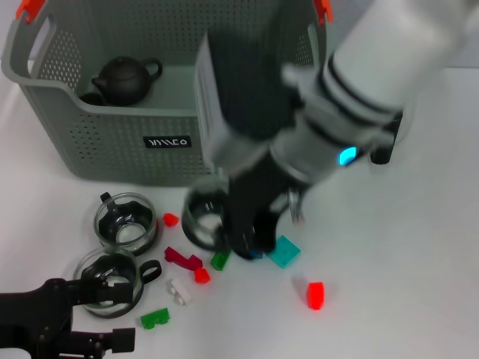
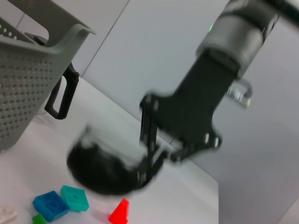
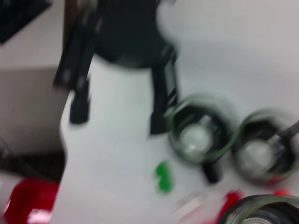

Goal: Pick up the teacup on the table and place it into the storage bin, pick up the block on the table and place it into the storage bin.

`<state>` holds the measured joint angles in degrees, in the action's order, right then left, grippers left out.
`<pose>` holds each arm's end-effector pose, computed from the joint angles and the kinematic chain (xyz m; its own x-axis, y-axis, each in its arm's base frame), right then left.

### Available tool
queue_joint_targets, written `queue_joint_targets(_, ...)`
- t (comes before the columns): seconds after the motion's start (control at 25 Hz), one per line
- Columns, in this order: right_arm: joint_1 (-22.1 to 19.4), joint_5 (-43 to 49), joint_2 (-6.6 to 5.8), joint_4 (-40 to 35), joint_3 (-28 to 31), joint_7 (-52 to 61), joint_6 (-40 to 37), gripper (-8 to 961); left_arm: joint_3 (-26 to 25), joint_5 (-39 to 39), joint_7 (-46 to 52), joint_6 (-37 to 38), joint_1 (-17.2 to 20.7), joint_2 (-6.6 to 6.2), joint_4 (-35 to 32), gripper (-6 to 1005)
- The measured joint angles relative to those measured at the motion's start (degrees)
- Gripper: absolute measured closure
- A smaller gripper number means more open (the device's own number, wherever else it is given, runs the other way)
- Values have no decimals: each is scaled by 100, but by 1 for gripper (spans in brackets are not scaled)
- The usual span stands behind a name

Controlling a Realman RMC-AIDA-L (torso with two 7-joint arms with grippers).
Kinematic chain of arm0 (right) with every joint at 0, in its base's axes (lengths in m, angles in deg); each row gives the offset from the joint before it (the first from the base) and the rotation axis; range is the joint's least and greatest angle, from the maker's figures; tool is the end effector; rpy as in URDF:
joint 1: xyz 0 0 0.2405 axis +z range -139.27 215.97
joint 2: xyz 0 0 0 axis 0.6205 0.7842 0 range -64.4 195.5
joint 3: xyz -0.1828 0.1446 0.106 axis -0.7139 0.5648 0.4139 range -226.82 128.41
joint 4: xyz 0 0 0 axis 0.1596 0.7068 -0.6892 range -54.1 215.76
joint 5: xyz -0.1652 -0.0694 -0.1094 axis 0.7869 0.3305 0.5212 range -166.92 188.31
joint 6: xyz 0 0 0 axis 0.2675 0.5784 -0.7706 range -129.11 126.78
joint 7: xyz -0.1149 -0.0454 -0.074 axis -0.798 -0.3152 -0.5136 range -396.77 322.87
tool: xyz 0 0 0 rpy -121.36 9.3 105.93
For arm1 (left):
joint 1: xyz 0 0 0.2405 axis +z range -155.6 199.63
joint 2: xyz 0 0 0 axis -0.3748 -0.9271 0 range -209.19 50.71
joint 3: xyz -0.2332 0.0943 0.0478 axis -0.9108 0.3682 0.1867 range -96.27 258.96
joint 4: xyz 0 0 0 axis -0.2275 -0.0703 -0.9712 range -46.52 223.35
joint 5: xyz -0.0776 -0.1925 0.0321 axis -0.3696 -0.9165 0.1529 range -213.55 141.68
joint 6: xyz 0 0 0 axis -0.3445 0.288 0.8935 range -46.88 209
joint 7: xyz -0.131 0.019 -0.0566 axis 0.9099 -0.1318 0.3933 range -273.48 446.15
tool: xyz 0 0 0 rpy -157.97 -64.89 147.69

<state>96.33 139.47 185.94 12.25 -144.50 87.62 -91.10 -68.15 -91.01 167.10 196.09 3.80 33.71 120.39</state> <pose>0.0281 0.3308 -0.0797 0.9389 0.1585 0.3054 0.1331 -0.9858 0.1025 -0.3228 0.2116 0.0383 0.6307 0.5979 0.4948 0.5763 -0.7878 0.2174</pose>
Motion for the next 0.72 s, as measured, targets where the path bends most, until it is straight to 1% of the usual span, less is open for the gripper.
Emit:
queue_joint_targets(0.2, 372, 275, -9, -443, 1133, 188, -382, 907, -1, -2, 1, 9, -12, -21, -15, 124)
queue_joint_targets(0.36, 755, 671, -12, -497, 1916, 313, -309, 907, 0, -3, 1, 7, -51, -25, -17, 124)
queue_joint_targets(0.44, 882, 858, -8, -475, 2201, 317, -123, 907, 0, -3, 1, -14, -76, -26, -17, 124)
queue_joint_targets(0.56, 972, 1134, -10, -382, 2439, 320, 354, 906, 0, -4, 1, -33, -119, -27, -18, 124)
queue_joint_targets(0.64, 994, 1302, -13, -187, 2475, 325, 775, 906, 0, -3, 1, -44, -153, -28, -26, 125)
queue_joint_targets(0.72, 1035, 1442, -25, 184, 2527, 333, 1257, 906, 0, 4, 1, -56, -184, -22, -30, 125)
